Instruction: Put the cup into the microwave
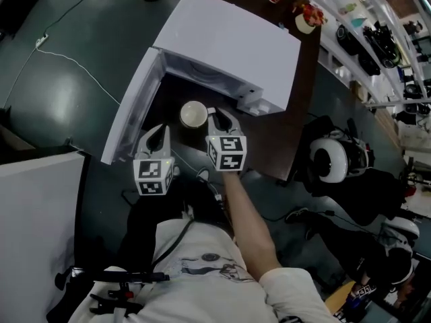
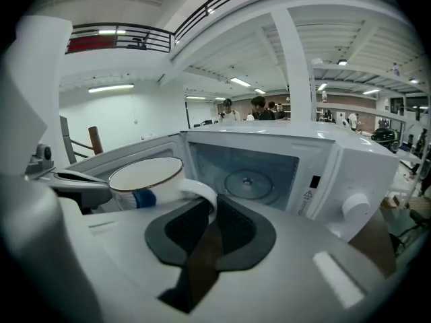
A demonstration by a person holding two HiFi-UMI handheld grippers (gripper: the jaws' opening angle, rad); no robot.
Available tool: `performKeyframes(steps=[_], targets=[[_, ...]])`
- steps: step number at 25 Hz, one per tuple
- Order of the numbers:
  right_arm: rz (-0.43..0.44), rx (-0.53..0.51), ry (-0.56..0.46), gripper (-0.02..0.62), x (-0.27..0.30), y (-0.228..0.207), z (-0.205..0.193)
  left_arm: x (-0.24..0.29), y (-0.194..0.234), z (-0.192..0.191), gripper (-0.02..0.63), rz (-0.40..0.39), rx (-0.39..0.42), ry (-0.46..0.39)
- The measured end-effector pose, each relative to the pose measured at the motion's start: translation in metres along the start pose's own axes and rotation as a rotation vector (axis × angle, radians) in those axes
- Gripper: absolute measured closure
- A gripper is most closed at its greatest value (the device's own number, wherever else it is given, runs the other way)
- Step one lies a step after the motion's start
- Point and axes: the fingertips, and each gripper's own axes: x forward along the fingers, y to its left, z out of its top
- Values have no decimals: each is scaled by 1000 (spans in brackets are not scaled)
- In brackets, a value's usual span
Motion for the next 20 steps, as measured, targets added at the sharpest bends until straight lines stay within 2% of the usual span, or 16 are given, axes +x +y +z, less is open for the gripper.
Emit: performKeyframes(steps=[4,10,20], targets=[[-15,-6,2,555,16,-8,7,11,3,4,609,4,10,2],[-59,13,26,555,63,-25,-4,47,15,-3,608,-20,9,19],[-134,66,5,554,108,-64,-2,84,19,-24,609,-43,-7,96]])
